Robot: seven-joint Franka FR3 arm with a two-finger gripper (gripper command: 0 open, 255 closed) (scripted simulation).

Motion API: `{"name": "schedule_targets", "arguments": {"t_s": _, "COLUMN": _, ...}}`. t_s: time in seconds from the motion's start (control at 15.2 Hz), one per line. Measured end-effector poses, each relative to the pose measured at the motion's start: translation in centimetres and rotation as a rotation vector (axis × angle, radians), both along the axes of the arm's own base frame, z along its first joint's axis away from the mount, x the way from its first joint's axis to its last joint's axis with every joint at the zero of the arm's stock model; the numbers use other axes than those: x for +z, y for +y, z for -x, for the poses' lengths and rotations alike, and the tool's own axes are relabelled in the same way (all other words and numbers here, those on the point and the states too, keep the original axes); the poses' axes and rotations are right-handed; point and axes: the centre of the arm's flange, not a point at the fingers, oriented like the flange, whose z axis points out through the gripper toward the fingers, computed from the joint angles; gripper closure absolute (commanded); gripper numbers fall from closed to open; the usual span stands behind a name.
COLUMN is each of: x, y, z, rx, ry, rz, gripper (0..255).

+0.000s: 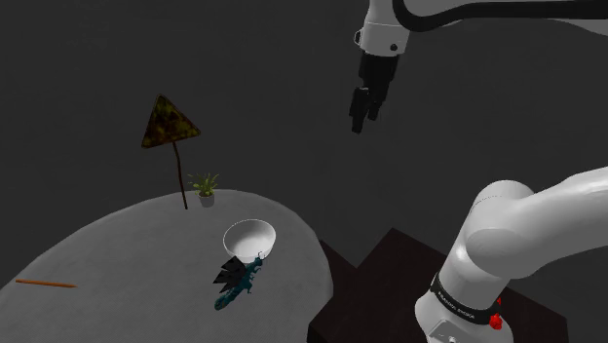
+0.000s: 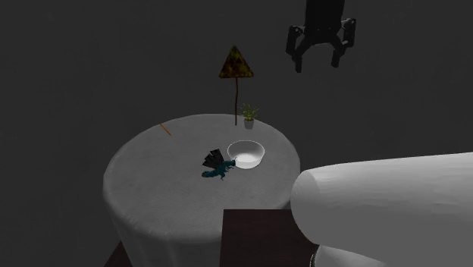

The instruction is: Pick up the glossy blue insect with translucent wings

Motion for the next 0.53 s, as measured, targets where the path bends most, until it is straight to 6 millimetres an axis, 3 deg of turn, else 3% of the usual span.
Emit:
{"name": "schedule_targets", "arguments": {"t_s": 0.26, "x": -1.6, "y": 1.0, "z": -1.9, "rx": 0.051, "ry": 0.016, "rz": -0.001, "gripper": 0}}
{"name": "schedule_targets", "arguments": {"t_s": 0.53, "x": -5.1, "y": 2.7, "z": -5.2, "rx": 0.147, "ry": 0.047, "rz": -0.002, "gripper": 0}}
